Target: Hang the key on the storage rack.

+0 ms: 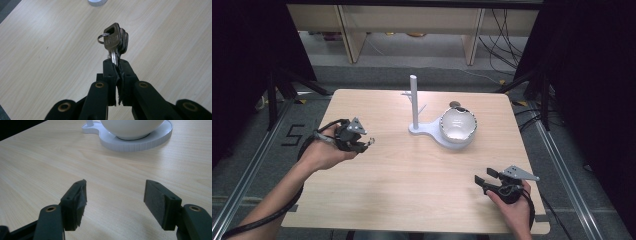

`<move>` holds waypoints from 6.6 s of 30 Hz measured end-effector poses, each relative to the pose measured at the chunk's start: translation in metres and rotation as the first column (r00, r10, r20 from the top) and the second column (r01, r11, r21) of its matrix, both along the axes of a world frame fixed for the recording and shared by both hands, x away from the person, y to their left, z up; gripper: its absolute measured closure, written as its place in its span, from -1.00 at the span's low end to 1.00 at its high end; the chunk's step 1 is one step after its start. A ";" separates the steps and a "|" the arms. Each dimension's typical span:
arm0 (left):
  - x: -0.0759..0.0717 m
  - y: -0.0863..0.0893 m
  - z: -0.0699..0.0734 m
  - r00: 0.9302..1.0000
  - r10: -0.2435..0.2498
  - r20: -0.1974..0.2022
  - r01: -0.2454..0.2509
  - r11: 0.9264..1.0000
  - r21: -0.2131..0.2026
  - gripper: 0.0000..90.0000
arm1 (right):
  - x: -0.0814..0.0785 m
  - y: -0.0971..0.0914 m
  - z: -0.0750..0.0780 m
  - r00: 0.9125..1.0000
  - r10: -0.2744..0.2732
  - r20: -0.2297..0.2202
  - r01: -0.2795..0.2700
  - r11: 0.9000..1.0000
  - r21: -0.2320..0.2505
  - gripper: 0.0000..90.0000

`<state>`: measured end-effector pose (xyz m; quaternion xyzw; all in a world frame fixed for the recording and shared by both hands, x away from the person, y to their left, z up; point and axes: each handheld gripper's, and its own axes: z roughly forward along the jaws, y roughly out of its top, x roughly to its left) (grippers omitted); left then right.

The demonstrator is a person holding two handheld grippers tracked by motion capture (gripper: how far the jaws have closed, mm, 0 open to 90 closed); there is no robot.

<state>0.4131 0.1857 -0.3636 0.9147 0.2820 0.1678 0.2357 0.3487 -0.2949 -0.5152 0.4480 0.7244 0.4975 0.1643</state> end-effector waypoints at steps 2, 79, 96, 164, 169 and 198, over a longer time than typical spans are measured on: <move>0.004 -0.003 0.003 1.000 -0.004 -0.005 0.004 1.000 0.009 0.90 | 0.000 -0.001 0.001 1.000 -0.005 0.007 0.005 1.000 -0.017 -0.21; 0.105 -0.058 0.038 0.985 0.118 0.122 -0.076 0.950 -0.303 0.89 | -0.001 0.002 0.000 0.999 -0.014 -0.033 0.014 1.000 0.004 -0.21; 0.104 -0.051 0.036 0.986 0.133 0.102 -0.097 0.950 -0.298 0.89 | 0.001 0.000 0.000 1.000 -0.006 -0.021 0.006 1.000 -0.019 -0.21; 0.117 -0.059 0.034 0.988 0.147 0.052 -0.130 0.963 -0.238 0.84 | 0.001 0.000 0.001 0.999 0.025 -0.038 -0.026 0.999 -0.019 -0.21; 0.113 -0.062 0.038 0.988 0.109 0.108 -0.082 0.971 -0.224 0.54 | 0.000 0.000 0.001 0.999 0.019 -0.042 -0.019 1.000 -0.012 -0.22; 0.066 -0.037 0.037 0.970 0.115 0.212 -0.049 0.955 -0.293 -0.20 | -0.002 0.003 0.001 0.999 -0.003 -0.048 0.003 1.000 0.012 -0.21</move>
